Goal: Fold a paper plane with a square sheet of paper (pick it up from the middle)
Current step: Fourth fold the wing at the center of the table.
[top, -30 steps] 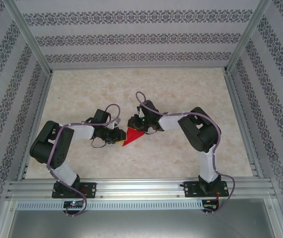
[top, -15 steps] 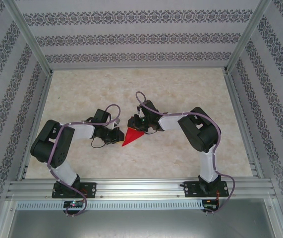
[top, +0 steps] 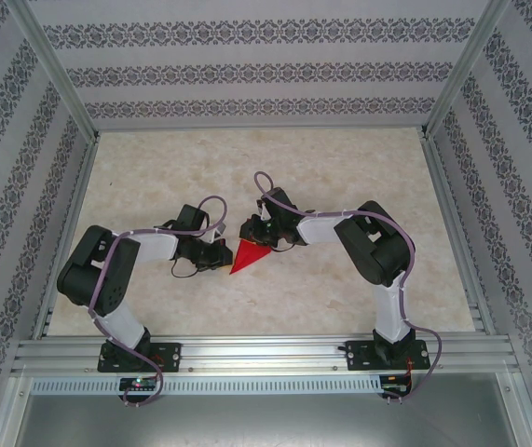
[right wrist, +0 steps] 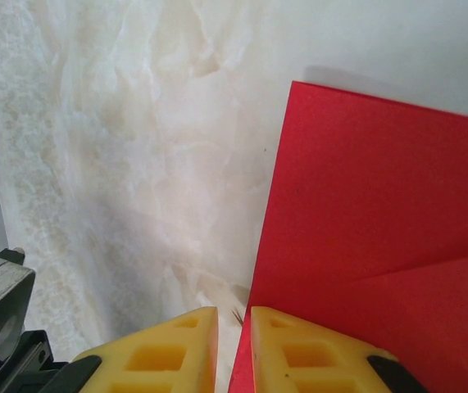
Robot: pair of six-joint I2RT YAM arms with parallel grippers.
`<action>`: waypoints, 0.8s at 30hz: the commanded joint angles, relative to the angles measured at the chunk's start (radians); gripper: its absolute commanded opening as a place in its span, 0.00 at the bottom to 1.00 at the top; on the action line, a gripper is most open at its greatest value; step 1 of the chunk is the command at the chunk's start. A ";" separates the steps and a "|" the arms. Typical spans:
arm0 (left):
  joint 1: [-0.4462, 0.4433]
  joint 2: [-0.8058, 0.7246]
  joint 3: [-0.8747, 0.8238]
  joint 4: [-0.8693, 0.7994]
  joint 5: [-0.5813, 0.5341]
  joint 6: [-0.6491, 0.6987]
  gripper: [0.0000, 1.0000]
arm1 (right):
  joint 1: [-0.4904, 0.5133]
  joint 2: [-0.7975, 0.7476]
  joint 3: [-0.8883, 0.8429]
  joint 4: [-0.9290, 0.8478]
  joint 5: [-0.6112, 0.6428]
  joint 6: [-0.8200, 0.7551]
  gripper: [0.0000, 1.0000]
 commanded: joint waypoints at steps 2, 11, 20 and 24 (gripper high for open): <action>-0.013 -0.096 0.002 -0.170 -0.153 -0.003 0.10 | 0.014 0.042 -0.006 -0.068 0.048 -0.021 0.19; -0.025 -0.198 0.038 -0.081 0.018 -0.043 0.16 | 0.015 0.045 -0.015 -0.052 0.044 -0.017 0.19; -0.069 -0.084 0.060 0.002 0.135 -0.037 0.16 | 0.015 0.040 -0.025 -0.047 0.048 -0.015 0.19; -0.070 -0.028 0.069 0.014 0.137 -0.035 0.16 | 0.014 0.037 -0.031 -0.049 0.049 -0.015 0.19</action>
